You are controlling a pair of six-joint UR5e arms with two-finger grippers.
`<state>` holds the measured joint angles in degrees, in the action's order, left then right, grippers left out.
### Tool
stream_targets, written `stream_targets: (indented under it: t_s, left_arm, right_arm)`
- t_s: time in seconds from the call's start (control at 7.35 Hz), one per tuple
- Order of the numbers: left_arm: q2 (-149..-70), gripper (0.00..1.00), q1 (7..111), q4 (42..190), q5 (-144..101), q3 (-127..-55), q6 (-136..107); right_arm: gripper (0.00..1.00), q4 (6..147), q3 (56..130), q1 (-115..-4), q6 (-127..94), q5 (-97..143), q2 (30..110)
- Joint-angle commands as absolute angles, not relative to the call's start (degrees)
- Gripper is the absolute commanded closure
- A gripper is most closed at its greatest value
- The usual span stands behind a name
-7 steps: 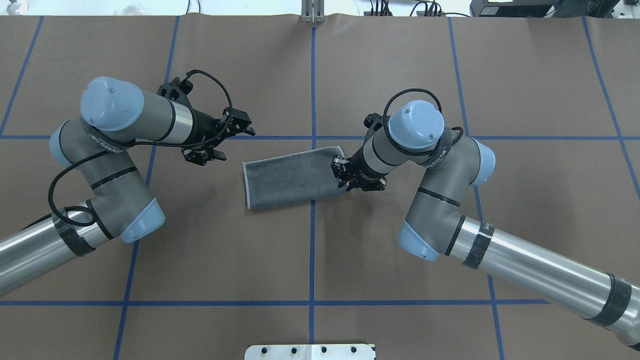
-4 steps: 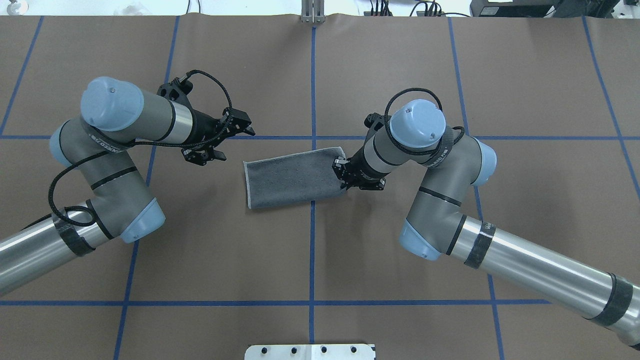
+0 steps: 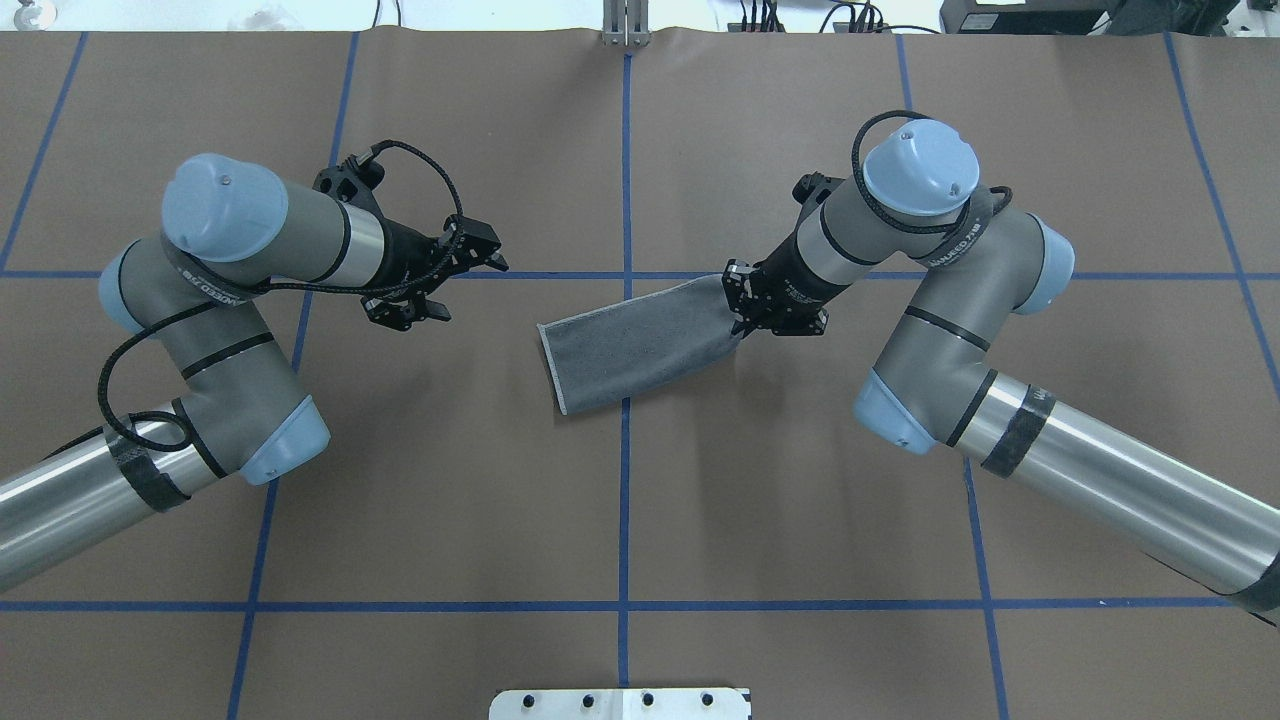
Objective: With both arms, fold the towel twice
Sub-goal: 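Grasp the folded towel's end with the right gripper and drag it toward the robot, then lower the towel end with the right gripper, release, and lift away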
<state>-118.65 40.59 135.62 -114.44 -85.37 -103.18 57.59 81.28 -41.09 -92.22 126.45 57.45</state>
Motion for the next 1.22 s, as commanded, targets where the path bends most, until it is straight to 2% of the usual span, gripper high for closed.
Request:
stream_targets:
  t_s: [0.0, 0.54, 1.09]
  left_arm:
    - [-118.65, 0.0, 40.61, 135.62, -114.43, -85.34, -103.18]
    - [-118.56, 0.0, 40.96, 135.62, -114.43, -85.34, -103.1]
    - [-118.39, 0.0, 41.75, 135.62, -114.52, -85.34, -101.08]
  right_arm:
    - [1.0, 57.57, 82.25, -41.84, -92.11, 127.16, 58.62]
    - [1.0, 58.45, 94.9, -39.22, -95.25, 143.24, 63.98]
    - [1.0, 58.45, 93.7, -30.6, -105.81, 138.8, 56.53]
